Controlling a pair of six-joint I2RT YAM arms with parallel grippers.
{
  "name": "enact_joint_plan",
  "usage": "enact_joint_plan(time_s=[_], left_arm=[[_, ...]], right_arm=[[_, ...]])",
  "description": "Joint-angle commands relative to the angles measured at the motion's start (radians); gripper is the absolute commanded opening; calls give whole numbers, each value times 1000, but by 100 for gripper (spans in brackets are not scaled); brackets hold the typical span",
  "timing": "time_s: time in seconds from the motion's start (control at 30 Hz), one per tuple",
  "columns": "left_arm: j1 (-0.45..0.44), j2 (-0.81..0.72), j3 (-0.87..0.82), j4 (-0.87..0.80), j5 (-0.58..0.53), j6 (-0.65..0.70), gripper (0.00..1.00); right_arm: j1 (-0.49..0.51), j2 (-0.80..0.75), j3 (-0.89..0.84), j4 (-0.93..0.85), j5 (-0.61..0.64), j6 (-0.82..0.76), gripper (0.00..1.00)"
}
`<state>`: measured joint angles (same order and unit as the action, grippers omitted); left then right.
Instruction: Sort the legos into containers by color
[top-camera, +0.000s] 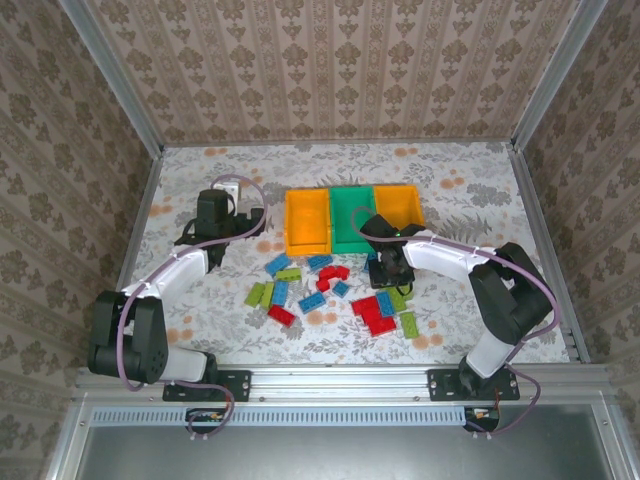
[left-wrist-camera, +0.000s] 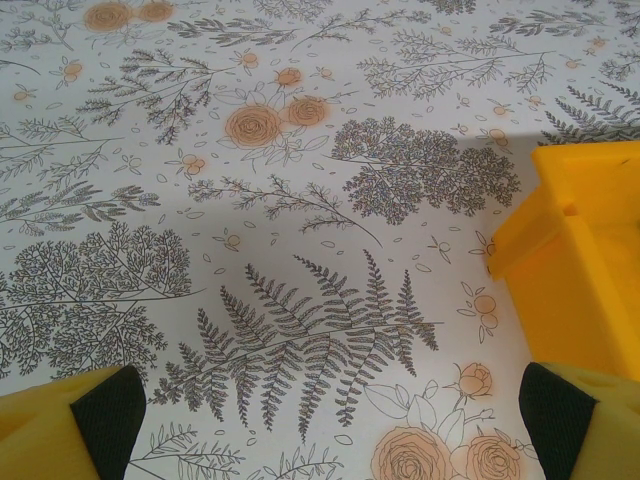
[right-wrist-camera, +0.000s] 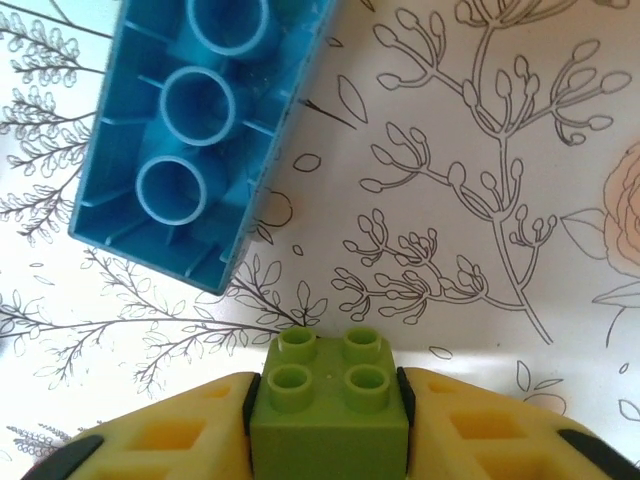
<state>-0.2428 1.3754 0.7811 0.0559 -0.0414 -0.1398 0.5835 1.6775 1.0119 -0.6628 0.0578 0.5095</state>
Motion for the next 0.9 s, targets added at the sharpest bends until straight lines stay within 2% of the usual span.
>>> enact_joint_plan(time_s=[0.0, 0.3, 0.53, 0.73, 0.87], left_arm=[[-7, -11, 15, 5, -7, -4, 100], [-9, -15, 12, 2, -8, -2, 100], [-9, -22, 2, 2, -14, 2, 100], [-21, -23, 5, 2, 5, 11, 100], [-94, -18, 33, -39, 14, 85, 100]], right_arm=[[4, -4, 19, -22, 23, 19, 34], [-15, -108, 75, 14, 21, 21, 28], [-107, -210, 97, 92, 75, -2, 27], [-203, -130, 157, 109, 166, -45, 26], [-215, -24, 239, 98, 189, -84, 27]])
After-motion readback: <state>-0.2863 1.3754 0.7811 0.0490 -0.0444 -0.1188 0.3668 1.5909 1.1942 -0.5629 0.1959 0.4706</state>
